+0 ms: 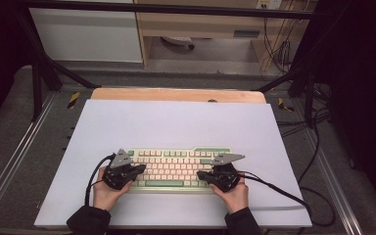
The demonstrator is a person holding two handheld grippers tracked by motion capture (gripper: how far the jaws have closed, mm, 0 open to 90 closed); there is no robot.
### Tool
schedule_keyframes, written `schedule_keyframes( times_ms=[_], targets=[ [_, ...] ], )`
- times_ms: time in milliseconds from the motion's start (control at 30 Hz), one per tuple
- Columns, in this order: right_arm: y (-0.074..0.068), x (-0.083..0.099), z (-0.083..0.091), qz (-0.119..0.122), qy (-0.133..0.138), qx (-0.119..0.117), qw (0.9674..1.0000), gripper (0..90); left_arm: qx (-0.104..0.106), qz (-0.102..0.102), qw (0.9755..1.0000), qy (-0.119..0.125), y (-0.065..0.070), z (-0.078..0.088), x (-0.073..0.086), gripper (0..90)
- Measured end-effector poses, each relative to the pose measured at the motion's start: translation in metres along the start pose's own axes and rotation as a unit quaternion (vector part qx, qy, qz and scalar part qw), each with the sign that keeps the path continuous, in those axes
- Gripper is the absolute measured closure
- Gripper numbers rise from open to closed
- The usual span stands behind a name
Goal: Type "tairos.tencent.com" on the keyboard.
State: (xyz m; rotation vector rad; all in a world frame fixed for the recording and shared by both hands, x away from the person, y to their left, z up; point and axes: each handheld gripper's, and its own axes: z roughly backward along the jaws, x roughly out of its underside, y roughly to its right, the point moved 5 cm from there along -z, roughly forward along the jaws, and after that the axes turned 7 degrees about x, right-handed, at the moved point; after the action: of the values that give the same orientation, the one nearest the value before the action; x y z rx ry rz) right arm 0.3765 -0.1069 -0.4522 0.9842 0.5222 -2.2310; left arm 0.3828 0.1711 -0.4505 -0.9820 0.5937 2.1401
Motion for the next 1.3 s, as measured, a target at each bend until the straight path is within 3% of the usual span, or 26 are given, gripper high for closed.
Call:
schedule_keyframes(
  times_ms=[467,967,1300],
  targets=[
    [-0.017,-0.015,-0.010,0.013,0.004,-0.013,0.9998,90.0,0.003,0.002,1.0000,0.005,-0.001,0.008,0.004,90.0],
    [-0.040,-0.032,-0.031,0.027,0.007,-0.030,0.9992,90.0,0.007,0.006,0.9999,0.005,-0.002,0.008,0.007,90.0],
    [-0.049,-0.034,-0.048,0.027,-0.001,-0.040,0.9988,90.0,0.007,0.006,1.0000,0.003,-0.002,0.007,0.008,90.0]
  ],
)
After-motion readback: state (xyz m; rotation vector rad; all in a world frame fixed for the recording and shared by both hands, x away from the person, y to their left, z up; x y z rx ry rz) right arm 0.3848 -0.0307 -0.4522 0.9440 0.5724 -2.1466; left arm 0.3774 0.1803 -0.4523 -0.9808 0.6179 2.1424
